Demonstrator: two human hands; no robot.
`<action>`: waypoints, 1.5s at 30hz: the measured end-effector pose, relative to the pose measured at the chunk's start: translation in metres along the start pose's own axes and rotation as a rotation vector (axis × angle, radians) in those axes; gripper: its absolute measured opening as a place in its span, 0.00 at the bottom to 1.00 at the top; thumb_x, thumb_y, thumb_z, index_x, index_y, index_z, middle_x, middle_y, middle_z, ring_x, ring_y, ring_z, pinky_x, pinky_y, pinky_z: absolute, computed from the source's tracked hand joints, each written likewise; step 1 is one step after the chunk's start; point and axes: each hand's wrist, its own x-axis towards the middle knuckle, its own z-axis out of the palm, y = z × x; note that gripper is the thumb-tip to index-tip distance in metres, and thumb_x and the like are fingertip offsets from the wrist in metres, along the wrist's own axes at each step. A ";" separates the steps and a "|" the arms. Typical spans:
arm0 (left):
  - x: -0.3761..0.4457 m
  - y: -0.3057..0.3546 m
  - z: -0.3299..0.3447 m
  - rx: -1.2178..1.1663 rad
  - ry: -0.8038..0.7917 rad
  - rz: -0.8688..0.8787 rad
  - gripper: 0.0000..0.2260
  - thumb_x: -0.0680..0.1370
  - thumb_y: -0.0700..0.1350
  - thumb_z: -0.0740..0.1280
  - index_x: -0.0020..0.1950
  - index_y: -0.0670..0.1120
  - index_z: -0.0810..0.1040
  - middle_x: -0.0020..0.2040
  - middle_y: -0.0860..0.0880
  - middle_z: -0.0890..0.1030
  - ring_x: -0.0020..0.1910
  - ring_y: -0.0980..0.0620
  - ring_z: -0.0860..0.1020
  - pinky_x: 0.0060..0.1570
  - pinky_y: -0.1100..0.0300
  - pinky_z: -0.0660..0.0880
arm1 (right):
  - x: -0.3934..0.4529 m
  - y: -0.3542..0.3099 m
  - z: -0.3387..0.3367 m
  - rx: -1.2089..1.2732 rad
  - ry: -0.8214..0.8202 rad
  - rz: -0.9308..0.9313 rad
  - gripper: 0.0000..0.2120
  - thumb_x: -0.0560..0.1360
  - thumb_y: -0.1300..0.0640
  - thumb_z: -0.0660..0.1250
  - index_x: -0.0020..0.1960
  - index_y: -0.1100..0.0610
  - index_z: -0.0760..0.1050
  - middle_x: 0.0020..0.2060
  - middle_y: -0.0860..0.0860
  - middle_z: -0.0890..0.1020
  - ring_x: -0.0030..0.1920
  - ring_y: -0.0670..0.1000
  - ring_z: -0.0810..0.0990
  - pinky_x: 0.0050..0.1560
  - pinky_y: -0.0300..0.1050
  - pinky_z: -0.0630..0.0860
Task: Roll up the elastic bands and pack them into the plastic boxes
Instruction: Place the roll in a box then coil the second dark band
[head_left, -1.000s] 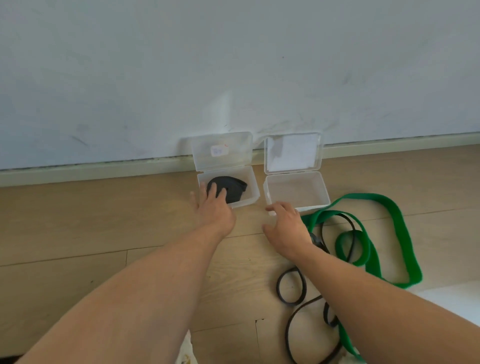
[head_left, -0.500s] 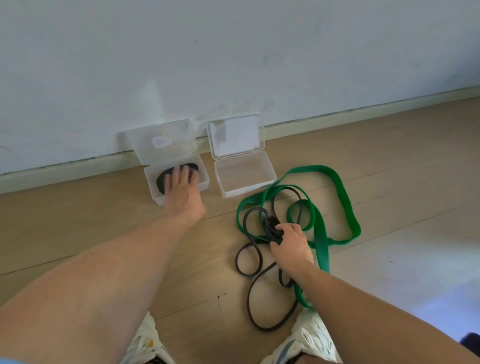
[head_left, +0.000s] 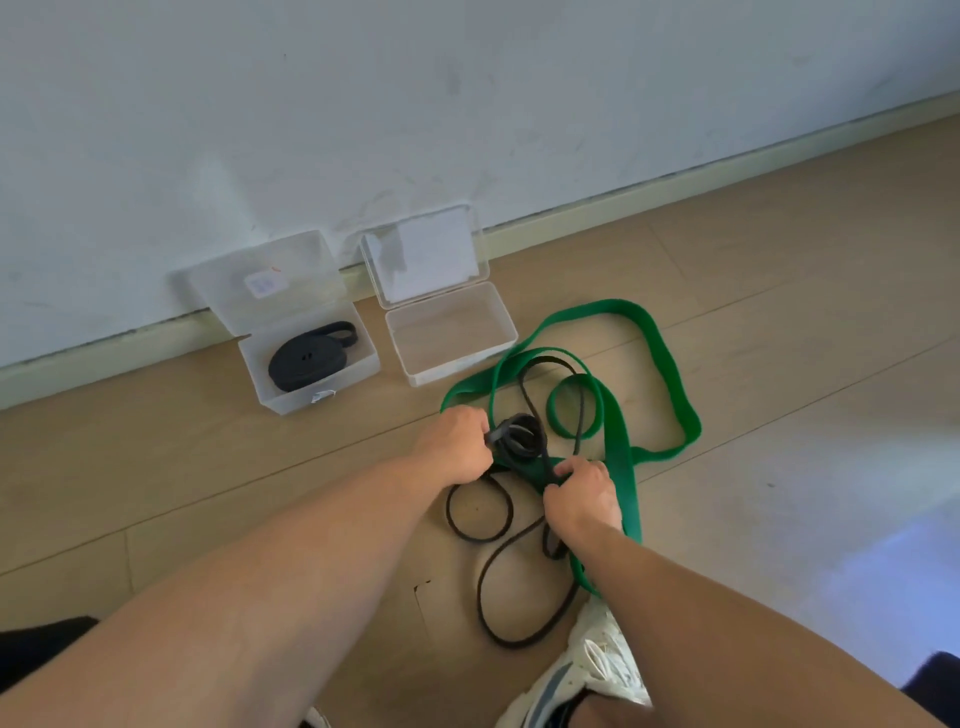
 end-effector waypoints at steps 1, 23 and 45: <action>-0.001 0.002 -0.004 -0.021 0.007 0.016 0.02 0.79 0.42 0.68 0.49 0.49 0.76 0.48 0.47 0.79 0.46 0.46 0.78 0.42 0.55 0.74 | -0.001 -0.001 -0.003 0.019 0.024 -0.009 0.14 0.74 0.57 0.67 0.59 0.49 0.78 0.58 0.52 0.78 0.59 0.56 0.77 0.58 0.51 0.78; -0.193 0.044 -0.286 -0.205 0.498 0.268 0.12 0.78 0.53 0.72 0.45 0.45 0.81 0.41 0.47 0.84 0.43 0.47 0.82 0.46 0.53 0.78 | -0.126 -0.196 -0.377 0.247 0.757 -0.735 0.18 0.72 0.62 0.57 0.54 0.52 0.80 0.48 0.54 0.82 0.49 0.58 0.79 0.47 0.45 0.74; -0.220 0.061 -0.287 -1.022 0.530 0.618 0.06 0.83 0.39 0.65 0.46 0.44 0.77 0.41 0.47 0.80 0.42 0.46 0.85 0.47 0.51 0.84 | -0.097 -0.219 -0.206 -0.333 -0.276 -0.794 0.09 0.72 0.47 0.77 0.46 0.53 0.85 0.45 0.51 0.87 0.50 0.52 0.84 0.57 0.45 0.78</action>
